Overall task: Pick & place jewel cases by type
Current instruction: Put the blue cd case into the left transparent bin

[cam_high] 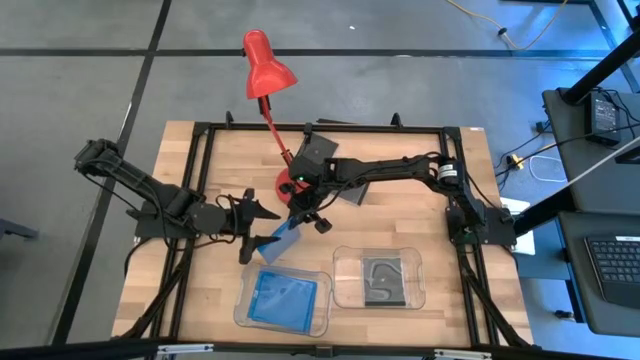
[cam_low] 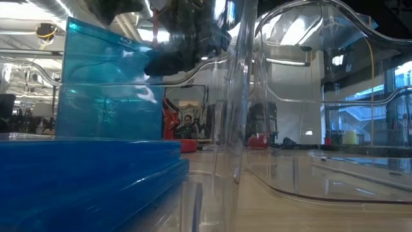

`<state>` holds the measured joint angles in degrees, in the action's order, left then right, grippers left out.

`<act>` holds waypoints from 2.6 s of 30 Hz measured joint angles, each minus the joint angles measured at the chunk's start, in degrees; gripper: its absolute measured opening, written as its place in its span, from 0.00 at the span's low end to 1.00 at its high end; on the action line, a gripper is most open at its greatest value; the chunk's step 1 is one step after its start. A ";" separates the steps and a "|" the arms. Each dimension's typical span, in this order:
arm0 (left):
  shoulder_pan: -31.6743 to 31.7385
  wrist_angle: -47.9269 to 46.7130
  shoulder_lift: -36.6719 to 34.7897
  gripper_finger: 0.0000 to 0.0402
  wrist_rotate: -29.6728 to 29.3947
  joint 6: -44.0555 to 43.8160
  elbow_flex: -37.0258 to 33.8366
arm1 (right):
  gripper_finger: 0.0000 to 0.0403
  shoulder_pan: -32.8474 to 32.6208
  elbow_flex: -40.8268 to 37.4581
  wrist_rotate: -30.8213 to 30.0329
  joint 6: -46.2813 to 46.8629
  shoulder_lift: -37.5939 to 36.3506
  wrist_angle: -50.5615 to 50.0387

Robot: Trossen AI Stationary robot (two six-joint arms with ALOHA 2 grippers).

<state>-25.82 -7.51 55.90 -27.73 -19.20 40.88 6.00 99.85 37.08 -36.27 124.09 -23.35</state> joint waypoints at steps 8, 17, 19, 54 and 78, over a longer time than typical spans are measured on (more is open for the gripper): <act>0.21 -0.10 0.00 0.68 -3.85 -0.57 0.00 | 0.16 0.00 -0.09 -0.41 -0.20 0.11 -0.35; 3.75 -22.79 5.61 0.68 -4.29 -12.62 9.49 | 0.16 0.00 -0.11 -0.37 -0.13 0.11 -0.32; 4.58 -27.72 8.23 0.68 -3.71 -15.72 13.63 | 0.16 0.00 -0.11 -0.35 -0.11 0.11 -0.26; 6.82 -65.81 35.13 0.58 19.07 -41.72 43.32 | 0.16 -0.07 -0.07 0.00 0.02 0.11 -0.26; 6.82 -63.93 35.93 0.11 19.74 -41.73 43.28 | 0.16 -0.11 -0.02 0.09 0.07 0.01 -1.12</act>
<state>-19.00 -71.44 91.83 -7.99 -60.93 84.16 5.89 99.83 37.17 -36.21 124.10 -24.48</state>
